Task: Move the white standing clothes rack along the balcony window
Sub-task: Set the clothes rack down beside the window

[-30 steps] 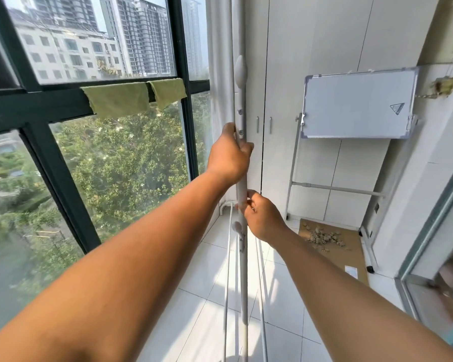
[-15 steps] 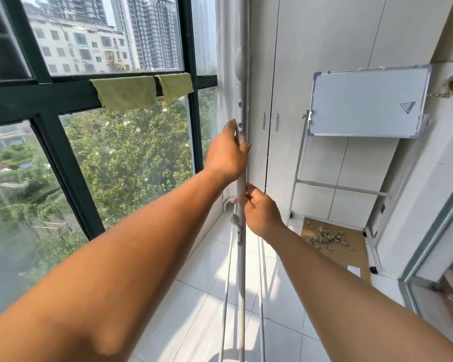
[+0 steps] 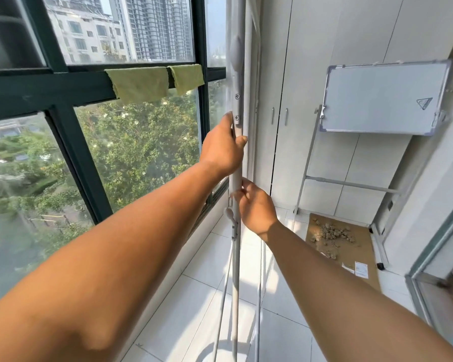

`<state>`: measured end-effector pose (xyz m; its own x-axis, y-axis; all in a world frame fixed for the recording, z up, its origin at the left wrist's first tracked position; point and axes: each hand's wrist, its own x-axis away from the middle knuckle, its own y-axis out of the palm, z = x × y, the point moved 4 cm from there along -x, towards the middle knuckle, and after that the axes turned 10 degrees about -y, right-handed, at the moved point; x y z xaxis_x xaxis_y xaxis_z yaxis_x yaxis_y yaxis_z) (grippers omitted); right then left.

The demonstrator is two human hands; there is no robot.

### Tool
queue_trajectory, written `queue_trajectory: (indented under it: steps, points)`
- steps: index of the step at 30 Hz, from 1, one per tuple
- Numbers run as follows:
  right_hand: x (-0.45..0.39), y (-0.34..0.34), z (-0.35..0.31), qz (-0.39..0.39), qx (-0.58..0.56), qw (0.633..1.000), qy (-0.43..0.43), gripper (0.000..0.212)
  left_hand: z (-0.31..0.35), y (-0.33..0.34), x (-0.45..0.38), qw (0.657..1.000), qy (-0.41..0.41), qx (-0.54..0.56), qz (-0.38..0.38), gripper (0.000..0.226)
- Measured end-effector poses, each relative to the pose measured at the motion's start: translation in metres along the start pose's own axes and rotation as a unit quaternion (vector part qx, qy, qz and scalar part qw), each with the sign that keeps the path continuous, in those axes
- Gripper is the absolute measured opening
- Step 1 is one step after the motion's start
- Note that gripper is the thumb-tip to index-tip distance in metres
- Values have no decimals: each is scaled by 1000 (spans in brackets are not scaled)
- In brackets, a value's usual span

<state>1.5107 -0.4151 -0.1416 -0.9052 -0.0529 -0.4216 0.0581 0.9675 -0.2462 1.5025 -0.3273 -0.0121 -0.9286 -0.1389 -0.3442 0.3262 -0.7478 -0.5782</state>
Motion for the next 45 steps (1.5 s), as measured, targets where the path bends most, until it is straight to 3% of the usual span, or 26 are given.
queue_trajectory:
  steps: [2,6,9,28,38,41,43,45]
  points:
    - [-2,13,-2,9,-2,1000,15,19,-11,-10,-3,1000,-6,10,-5,41]
    - [-4,43,-3,-9,-23,1000,17,30,-30,-30,-10,1000,-5,26,-4,18]
    - [-10,61,-6,3,34,999,9,32,-42,-44,-16,1000,-5,25,-5,12]
    - [-33,166,-23,26,18,999,15,27,-116,-118,-49,1000,1,9,-12,17]
    - [-58,217,-28,-19,69,997,6,18,-153,-148,-74,1000,-23,-6,18,18]
    - [-66,235,-35,-42,100,994,-20,18,-165,-160,-81,999,-29,-11,32,10]
    - [-70,247,-36,-36,53,998,7,17,-175,-169,-85,998,-38,-12,42,9]
    - [-72,258,-37,-13,-15,997,68,30,-182,-176,-89,998,-42,-4,45,10]
